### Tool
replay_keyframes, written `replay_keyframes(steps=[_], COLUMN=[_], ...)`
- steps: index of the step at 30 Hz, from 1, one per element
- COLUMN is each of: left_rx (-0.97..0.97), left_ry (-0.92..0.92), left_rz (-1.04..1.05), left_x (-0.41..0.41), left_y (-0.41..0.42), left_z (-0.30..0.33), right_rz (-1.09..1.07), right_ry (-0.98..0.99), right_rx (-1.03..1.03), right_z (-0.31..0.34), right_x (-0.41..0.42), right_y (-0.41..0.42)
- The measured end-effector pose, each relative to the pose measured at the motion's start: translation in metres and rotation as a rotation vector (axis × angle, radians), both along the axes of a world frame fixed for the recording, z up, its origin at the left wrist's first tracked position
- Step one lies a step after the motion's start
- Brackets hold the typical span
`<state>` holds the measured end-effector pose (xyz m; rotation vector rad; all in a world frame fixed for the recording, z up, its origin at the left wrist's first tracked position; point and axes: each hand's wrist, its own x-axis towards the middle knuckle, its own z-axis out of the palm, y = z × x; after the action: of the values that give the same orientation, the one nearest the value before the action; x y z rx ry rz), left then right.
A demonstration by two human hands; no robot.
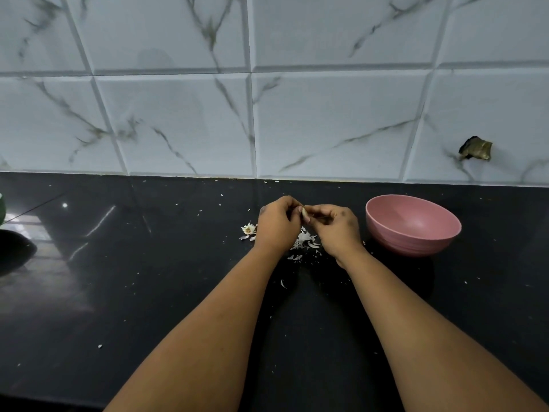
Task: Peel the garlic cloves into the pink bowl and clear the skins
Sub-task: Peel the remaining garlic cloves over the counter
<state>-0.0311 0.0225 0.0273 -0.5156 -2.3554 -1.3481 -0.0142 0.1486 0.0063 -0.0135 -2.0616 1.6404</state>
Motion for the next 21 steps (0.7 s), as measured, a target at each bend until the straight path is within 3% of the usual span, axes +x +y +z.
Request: replay_keyframes(steps=[14,21], left_rx=[-0.042,-0.088], left_ry=[0.003,0.001], left_rz=[0.041,0.092], left_x=[-0.0035,-0.0026], left_y=[-0.0004,0.0008], left_z=[-0.0023,-0.0005], right_rz=[0.041,0.065], right_ry=[-0.030,-0.026], right_rx=[0.081,-0.028], right_z=[0.0027,0.0039], right_x=[0.0017,0.0027], right_y=[-0.0026,-0.0084])
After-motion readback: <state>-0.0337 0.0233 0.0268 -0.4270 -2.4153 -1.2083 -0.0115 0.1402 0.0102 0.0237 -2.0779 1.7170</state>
